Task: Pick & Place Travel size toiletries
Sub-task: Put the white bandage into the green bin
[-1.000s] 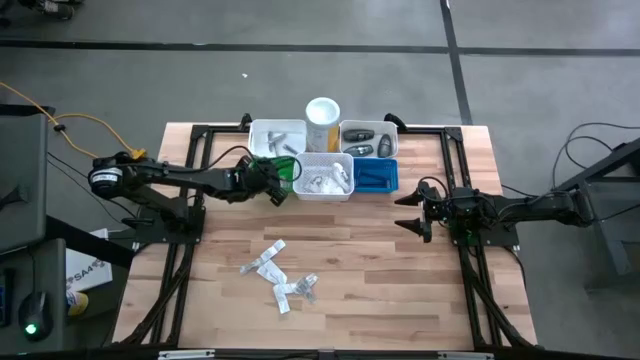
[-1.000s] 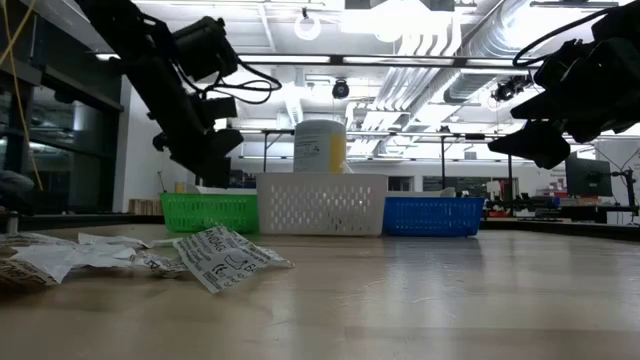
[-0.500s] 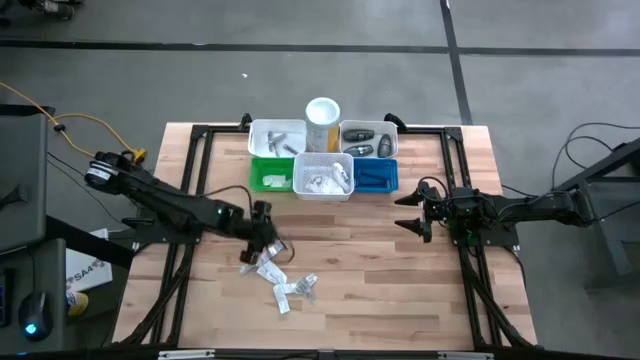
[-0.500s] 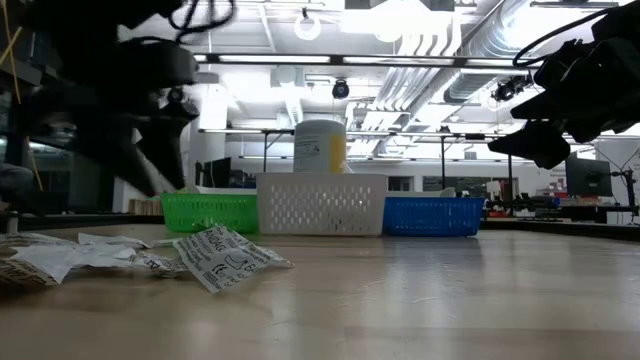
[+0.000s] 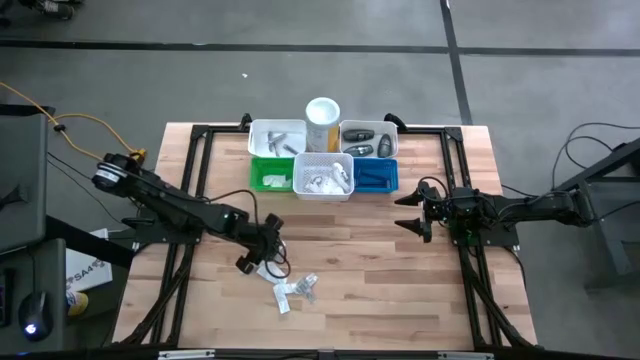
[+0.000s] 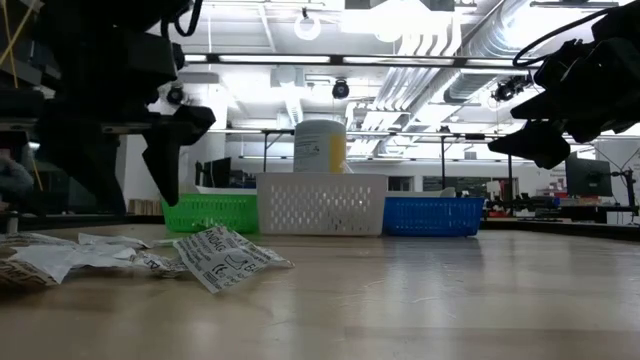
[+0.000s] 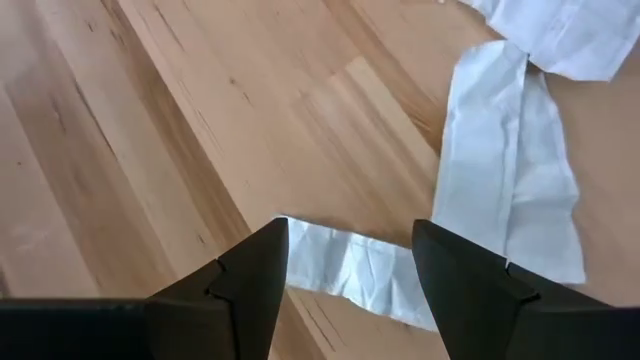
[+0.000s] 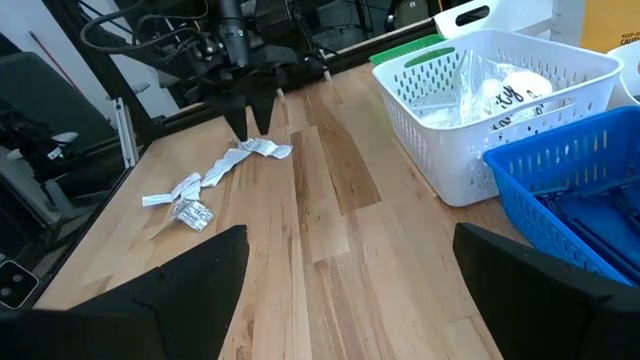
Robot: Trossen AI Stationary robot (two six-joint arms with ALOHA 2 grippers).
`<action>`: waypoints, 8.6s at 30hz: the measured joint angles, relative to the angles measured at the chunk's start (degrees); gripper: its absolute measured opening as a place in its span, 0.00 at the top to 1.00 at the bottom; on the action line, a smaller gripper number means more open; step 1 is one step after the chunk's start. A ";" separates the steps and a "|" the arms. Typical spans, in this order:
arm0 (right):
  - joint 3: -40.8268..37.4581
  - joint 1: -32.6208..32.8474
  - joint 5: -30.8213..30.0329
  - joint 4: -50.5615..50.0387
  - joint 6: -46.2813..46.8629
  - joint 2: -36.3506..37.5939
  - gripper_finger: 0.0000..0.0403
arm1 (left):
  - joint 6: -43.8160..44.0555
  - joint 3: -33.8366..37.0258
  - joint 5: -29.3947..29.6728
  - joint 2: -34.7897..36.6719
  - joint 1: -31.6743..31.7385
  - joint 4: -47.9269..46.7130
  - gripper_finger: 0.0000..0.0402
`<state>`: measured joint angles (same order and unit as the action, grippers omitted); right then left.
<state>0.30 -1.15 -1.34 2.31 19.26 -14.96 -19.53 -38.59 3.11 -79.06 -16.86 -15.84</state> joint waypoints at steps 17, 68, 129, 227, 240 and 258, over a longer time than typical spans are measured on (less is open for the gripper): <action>-0.01 0.00 0.00 0.02 0.01 0.00 0.14 | -3.78 0.02 -7.29 -3.80 5.73 -0.90 0.47; 0.00 0.02 0.02 0.00 -0.01 0.00 0.14 | 48.45 3.35 36.82 10.82 22.07 4.10 1.00; 0.02 0.00 0.00 0.00 -0.01 0.00 0.14 | 70.33 5.29 18.56 5.82 -26.88 -11.06 0.50; 0.02 0.00 0.00 0.00 0.00 0.02 0.14 | 20.64 -9.31 30.35 -5.41 4.79 -12.48 0.55; 0.01 0.02 0.00 0.00 0.01 0.02 0.14 | 23.83 -9.03 16.38 -5.43 -6.59 -6.51 0.55; -0.01 0.00 0.00 0.00 -0.01 0.00 0.14 | 54.10 -6.56 14.44 -6.95 -10.11 -6.12 0.55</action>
<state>0.30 -1.15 -1.34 2.31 19.25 -14.96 34.57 -45.15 17.56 -86.00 -26.97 -21.95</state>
